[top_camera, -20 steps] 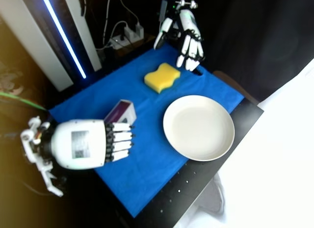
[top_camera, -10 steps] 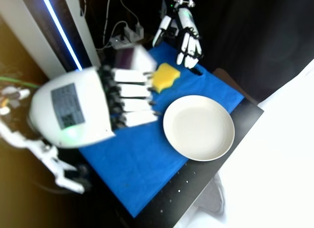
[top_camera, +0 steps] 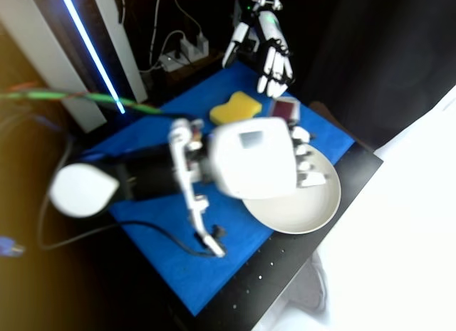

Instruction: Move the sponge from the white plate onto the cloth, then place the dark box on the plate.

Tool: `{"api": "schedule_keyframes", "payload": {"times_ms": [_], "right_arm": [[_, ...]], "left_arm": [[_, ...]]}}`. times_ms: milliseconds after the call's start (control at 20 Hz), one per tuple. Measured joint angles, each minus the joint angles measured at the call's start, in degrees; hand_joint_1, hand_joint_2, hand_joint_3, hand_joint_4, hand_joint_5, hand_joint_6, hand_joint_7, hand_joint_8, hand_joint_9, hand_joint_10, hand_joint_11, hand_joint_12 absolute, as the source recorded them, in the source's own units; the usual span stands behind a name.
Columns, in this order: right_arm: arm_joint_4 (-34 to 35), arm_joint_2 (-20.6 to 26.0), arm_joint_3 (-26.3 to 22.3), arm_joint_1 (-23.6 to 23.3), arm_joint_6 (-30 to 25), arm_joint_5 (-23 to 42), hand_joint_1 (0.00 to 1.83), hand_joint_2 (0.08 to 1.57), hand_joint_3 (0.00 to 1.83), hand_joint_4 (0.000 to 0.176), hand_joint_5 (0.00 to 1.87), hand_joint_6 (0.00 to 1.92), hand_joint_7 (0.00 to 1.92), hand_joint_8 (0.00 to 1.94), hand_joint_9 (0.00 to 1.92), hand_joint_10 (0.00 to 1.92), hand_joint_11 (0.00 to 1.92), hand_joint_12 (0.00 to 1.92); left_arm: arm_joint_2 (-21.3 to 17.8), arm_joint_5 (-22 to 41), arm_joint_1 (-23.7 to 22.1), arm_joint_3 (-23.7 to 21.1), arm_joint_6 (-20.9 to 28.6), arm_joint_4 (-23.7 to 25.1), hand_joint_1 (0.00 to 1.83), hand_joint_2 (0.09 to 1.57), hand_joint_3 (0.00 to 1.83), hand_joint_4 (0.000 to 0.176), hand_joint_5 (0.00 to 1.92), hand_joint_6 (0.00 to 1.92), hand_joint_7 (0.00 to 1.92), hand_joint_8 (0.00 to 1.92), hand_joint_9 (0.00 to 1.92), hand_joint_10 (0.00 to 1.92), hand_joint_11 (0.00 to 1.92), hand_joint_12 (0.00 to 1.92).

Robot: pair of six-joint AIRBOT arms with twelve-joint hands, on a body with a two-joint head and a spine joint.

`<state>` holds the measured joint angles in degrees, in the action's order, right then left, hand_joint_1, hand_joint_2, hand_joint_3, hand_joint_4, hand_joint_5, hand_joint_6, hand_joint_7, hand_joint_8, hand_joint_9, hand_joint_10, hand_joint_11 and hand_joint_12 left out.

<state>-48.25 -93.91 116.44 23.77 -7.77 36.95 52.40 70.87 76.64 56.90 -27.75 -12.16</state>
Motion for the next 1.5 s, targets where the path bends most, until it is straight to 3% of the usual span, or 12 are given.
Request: {"api": "schedule_keyframes", "payload": {"times_ms": [150,200,250,300,350,450,650,1000,1100,1150,1300,1500], "right_arm": [[-1.5,-0.7,0.3,0.2,-0.1,-3.0,1.27,1.09,0.0,0.0,0.97,0.9,1.07,0.96,0.95,0.8,0.7,1.2],[-1.5,-0.7,0.3,0.2,-0.1,-3.0,0.97,0.96,0.0,0.111,0.32,0.07,0.51,0.2,0.51,0.31,0.24,1.14],[-1.5,-0.7,0.3,0.2,-0.1,-3.3,0.97,0.96,0.0,0.111,0.32,0.07,0.51,0.2,0.51,0.31,0.24,1.14],[-2.0,-0.7,0.3,0.2,-0.1,-3.8,0.83,0.86,0.0,0.173,0.02,0.0,0.1,0.01,0.09,0.03,0.01,0.55],[-1.9,-0.7,0.3,0.2,-0.1,-4.0,0.83,0.86,0.0,0.173,0.02,0.0,0.1,0.01,0.09,0.03,0.01,0.55],[-1.5,-0.7,0.3,0.2,-0.2,-3.6,0.81,0.83,0.0,0.176,0.0,0.0,0.0,0.0,0.0,0.0,0.0,0.07],[6.4,5.3,-4.4,1.9,-0.2,4.7,0.62,0.75,0.0,0.176,0.0,0.0,0.0,0.0,0.0,0.0,0.0,0.0],[39.2,25.0,-24.5,28.0,2.6,35.0,0.68,0.74,0.0,0.176,0.0,0.0,0.0,0.0,0.0,0.0,0.0,0.0],[47.3,26.6,-30.1,35.7,5.4,44.8,0.68,0.77,0.01,0.176,0.0,0.0,0.0,0.0,0.0,0.0,0.0,0.0],[50.1,26.7,-32.2,38.4,6.5,48.2,0.71,0.74,0.0,0.176,0.0,0.0,0.0,0.0,0.0,0.0,0.0,0.0],[54.8,26.6,-36.3,43.1,7.9,54.0,0.72,0.75,0.0,0.176,0.0,0.0,0.0,0.0,0.0,0.0,0.0,0.0],[60.6,26.6,-39.3,47.7,8.1,56.5,0.67,0.8,0.02,0.176,0.0,0.0,0.0,0.0,0.0,0.0,0.0,0.0]], "left_arm": [[0.2,-0.1,-0.6,0.0,0.1,0.9,0.93,0.91,0.0,0.0,0.64,0.01,0.49,0.01,0.47,0.01,0.05,1.1],[0.2,0.2,-0.6,0.0,0.2,0.6,0.93,0.91,0.0,0.0,0.63,0.0,0.49,0.01,0.47,0.01,0.05,1.1],[0.2,0.1,-0.6,0.0,0.2,0.3,0.93,0.91,0.0,0.0,0.63,0.0,0.49,0.01,0.47,0.01,0.05,1.1],[0.2,0.1,-0.6,0.0,0.2,0.3,0.93,0.91,0.0,0.0,0.63,0.0,0.5,0.01,0.46,0.01,0.04,1.1],[0.2,0.1,-0.6,0.0,0.3,0.4,0.93,0.91,0.0,0.0,0.63,0.0,0.5,0.01,0.46,0.01,0.04,1.1],[0.2,0.1,-0.6,0.0,0.3,0.5,0.94,0.91,0.0,0.0,0.61,0.0,0.5,0.0,0.47,0.0,0.06,1.04],[0.2,1.0,-0.6,0.0,0.3,-0.2,0.97,0.91,0.0,0.0,0.57,0.0,0.46,0.0,0.41,0.0,0.0,0.98],[0.2,7.3,0.3,-1.0,0.3,-2.9,0.89,0.91,0.0,0.0,0.45,0.0,0.38,0.0,0.35,0.0,0.0,0.94],[0.4,11.1,0.8,-1.5,-0.1,-5.0,0.84,0.91,0.0,0.023,0.35,0.0,0.33,0.0,0.3,0.0,0.0,0.88],[0.3,13.5,1.1,-2.1,-1.2,-7.6,0.65,0.96,0.01,0.083,0.2,0.0,0.18,0.0,0.21,0.0,0.0,0.8],[0.3,20.4,1.6,-2.6,-2.3,-11.6,0.53,1.01,0.01,0.055,0.1,0.0,0.08,0.01,0.15,0.01,0.0,0.93],[0.5,21.2,0.3,-2.5,-3.2,-11.7,0.5,1.03,0.01,0.083,0.03,0.0,0.1,0.01,0.14,0.01,0.0,1.0]]}}
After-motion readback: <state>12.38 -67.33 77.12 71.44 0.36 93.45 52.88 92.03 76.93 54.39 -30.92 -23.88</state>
